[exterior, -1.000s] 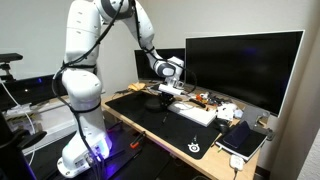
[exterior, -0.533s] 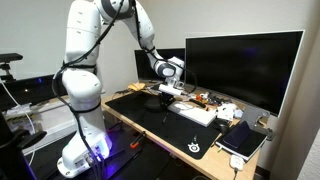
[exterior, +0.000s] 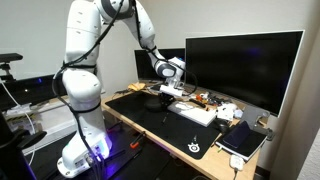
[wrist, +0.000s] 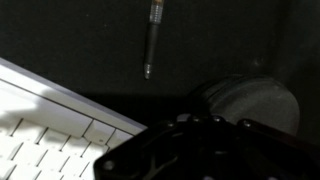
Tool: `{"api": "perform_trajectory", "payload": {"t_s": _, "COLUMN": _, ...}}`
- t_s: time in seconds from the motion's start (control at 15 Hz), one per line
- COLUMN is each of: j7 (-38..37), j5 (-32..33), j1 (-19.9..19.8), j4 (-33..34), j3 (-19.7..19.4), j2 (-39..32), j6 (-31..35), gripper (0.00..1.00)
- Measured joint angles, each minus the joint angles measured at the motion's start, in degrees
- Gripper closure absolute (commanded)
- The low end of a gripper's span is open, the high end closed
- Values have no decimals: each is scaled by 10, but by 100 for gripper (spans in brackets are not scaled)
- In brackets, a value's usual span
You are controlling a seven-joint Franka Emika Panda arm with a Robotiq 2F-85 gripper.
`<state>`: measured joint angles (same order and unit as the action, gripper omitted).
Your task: Open the black bag on the table
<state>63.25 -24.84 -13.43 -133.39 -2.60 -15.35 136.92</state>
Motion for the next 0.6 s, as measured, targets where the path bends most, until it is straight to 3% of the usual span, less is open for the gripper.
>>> {"api": "perform_trajectory", "payload": {"t_s": 0.6, "j7": 42, "j5": -13, "j1": 0, "j4": -13, "j3": 7, "j2": 19, "j6": 0, "gripper": 100}}
